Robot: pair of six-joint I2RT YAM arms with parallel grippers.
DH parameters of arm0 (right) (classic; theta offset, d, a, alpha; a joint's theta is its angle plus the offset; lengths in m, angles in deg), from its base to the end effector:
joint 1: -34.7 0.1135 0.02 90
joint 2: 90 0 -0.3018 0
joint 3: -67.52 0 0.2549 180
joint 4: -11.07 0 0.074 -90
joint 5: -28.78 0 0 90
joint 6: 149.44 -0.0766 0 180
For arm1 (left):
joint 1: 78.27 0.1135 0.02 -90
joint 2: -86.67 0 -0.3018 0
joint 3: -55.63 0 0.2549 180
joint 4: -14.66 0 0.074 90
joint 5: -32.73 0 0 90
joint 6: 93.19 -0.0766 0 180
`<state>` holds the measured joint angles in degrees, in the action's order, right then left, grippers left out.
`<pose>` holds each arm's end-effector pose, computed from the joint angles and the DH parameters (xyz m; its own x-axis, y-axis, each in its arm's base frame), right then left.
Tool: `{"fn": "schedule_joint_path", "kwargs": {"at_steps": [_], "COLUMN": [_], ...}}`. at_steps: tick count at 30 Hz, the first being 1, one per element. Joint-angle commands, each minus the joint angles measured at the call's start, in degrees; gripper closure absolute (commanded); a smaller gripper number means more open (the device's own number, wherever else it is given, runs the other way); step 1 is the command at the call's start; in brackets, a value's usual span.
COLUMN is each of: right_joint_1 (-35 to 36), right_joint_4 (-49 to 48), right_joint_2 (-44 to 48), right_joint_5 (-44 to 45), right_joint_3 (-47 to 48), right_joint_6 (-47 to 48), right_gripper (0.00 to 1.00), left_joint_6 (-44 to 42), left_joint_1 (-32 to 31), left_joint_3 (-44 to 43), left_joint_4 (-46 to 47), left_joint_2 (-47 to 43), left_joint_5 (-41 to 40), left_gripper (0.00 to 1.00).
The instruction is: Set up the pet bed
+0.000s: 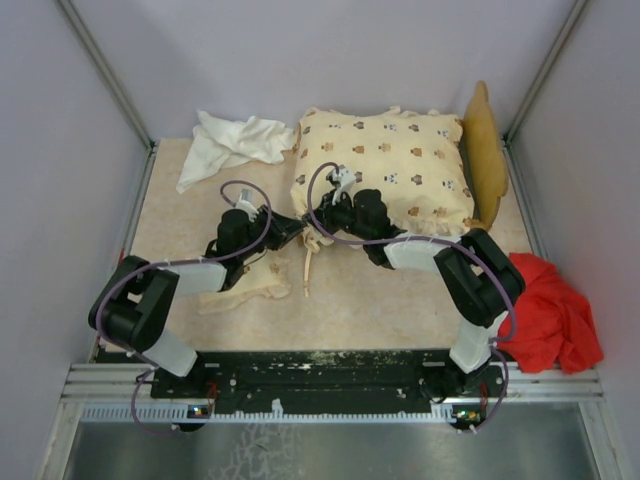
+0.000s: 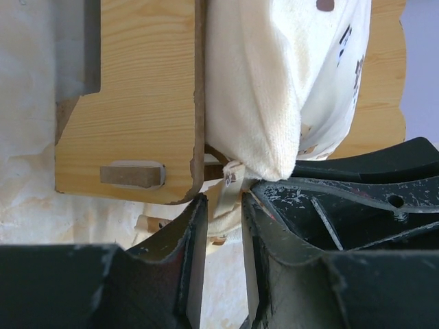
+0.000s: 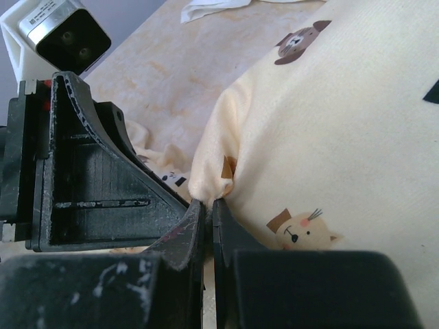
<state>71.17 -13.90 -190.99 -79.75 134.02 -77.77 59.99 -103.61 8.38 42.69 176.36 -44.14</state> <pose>0.3331 0.2765 0.2412 -0.3828 0.0879 -0.9197 -0.7324 0.5779 0.3601 0.3092 -0.1657 0.2063 -0.6509 -0.6534 -0.3865 0.0771 0.4497 -0.8899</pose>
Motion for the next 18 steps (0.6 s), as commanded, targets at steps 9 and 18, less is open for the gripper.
{"fn": "schedule_joint_path", "kwargs": {"at_steps": [9, 18], "right_joint_1": [0.81, 1.72], "right_joint_4": [-5.05, 2.40], "right_joint_2": [0.95, 14.78], "right_joint_5": [-2.85, 8.02], "right_joint_3": [-0.14, -7.71], "right_joint_6": [-1.74, -5.23], "right_gripper": [1.00, 0.52], "left_joint_6": [-2.15, -3.21], "left_joint_1": [-0.69, -0.82], "left_joint_3": [-1.09, -0.48], "left_joint_4": [4.25, 3.32], "left_joint_2": [-0.14, -1.87], "left_joint_5": [-1.67, -3.02], "left_gripper": [0.97, 1.00]}}
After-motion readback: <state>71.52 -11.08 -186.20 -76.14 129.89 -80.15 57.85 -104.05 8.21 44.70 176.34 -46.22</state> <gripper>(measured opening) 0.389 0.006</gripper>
